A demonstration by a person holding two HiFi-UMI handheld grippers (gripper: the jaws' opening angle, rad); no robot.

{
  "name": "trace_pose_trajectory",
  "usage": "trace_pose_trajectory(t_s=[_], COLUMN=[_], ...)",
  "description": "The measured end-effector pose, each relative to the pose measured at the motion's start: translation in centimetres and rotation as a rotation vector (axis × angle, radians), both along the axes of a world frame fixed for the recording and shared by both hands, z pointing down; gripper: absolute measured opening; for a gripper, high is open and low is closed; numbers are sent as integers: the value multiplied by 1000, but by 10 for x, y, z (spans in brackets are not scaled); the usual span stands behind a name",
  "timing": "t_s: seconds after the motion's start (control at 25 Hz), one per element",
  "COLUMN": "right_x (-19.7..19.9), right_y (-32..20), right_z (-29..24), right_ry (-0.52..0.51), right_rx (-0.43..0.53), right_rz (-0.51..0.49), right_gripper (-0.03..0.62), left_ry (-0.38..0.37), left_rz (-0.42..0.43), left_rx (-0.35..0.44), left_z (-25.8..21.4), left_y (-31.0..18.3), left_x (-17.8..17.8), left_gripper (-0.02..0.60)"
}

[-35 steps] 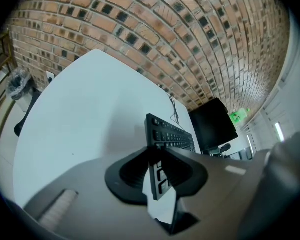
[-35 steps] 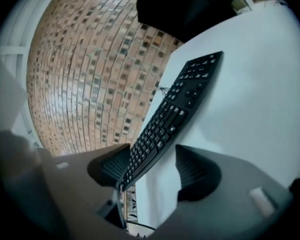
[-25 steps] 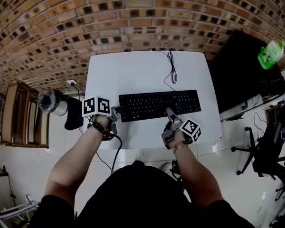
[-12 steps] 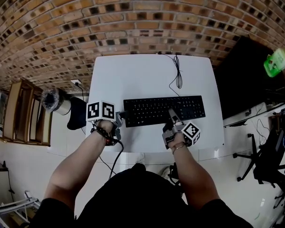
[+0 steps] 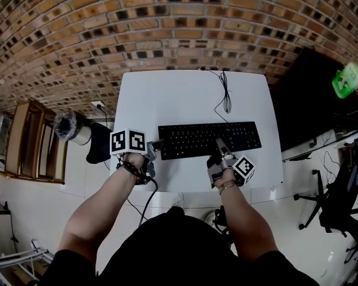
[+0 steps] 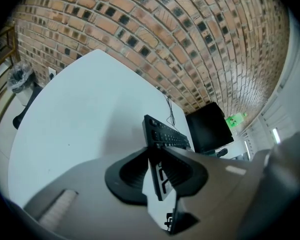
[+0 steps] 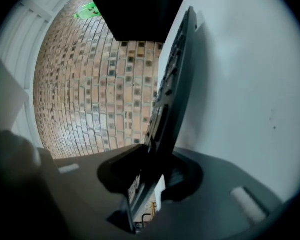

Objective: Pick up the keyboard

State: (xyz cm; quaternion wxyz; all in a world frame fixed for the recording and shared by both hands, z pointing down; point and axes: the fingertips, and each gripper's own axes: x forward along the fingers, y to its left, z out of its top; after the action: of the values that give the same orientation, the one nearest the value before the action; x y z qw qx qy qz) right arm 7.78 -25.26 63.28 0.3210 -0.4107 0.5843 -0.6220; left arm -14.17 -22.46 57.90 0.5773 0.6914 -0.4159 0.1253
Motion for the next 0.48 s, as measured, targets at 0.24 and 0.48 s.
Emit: trace_pose_trajectory(t_s=[0.24, 0.48], right_x=[3, 12], right_y=[-3, -13], right_z=[-33, -99], right_ry=[-52, -70], right_rx=[62, 192], right_rz=[19, 22], right_gripper=[81, 64], left_ry=[52, 135], left_rz=[-13, -26], left_rx=[33, 110], left_z=[-14, -44], left_y=[3, 7], left_x=[2, 9], left_gripper=[93, 98])
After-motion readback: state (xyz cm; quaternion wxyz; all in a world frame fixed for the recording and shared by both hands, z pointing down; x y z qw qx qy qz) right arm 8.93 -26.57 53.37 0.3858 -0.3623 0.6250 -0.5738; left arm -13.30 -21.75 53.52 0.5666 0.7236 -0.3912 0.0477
